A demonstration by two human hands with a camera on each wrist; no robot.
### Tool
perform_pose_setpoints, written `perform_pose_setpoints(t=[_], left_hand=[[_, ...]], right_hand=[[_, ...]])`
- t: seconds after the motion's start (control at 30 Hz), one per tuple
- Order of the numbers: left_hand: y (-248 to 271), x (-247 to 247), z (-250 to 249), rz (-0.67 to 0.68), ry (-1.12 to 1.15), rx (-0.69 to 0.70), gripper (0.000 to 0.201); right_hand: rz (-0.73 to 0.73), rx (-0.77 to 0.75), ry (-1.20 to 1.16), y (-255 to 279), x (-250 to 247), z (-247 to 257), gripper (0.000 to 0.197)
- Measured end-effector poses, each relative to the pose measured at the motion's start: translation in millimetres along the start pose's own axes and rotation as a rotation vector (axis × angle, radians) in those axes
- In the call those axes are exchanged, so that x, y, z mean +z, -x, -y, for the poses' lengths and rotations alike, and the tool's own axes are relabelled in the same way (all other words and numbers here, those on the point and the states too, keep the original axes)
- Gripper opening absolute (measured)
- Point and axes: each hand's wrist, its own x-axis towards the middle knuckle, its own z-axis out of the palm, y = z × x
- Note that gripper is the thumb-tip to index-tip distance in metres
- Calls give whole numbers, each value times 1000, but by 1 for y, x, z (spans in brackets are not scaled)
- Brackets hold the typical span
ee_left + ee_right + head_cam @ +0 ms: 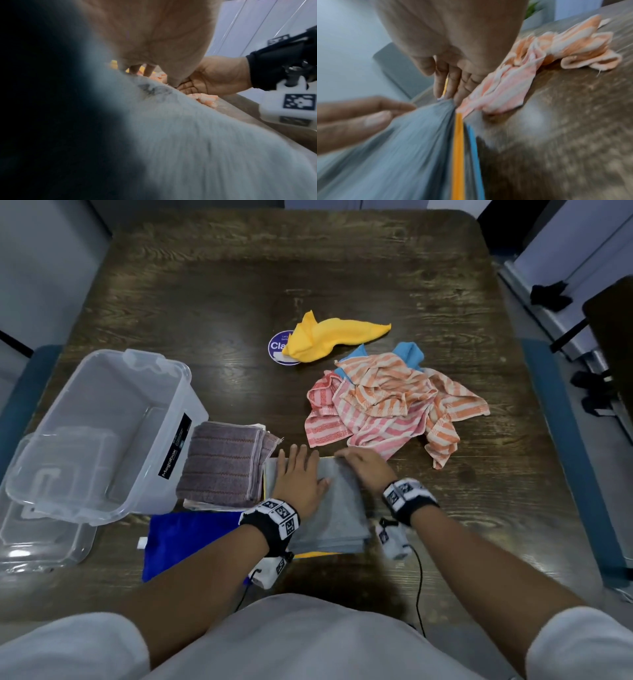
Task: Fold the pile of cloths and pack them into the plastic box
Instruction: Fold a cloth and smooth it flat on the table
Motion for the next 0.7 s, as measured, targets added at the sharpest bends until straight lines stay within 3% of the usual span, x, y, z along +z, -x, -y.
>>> perform_pose_setpoints(t=[0.1,0.3,0.53,0.7], left_hand=[[-25,-12,-19,64,51,35,65],[-78,-32,-32,101,97,17,60],[-136,-39,-23,82,163,-35,55],[-174,-35,-20,97,188,-56,62]], right_hand=[[-87,89,-99,-26,-44,1,24],[-225,98,316,-71,-106,-17,23],[-388,156,496,-126,-146,-30,29],[-492,205,500,-171,-162,-19,41]])
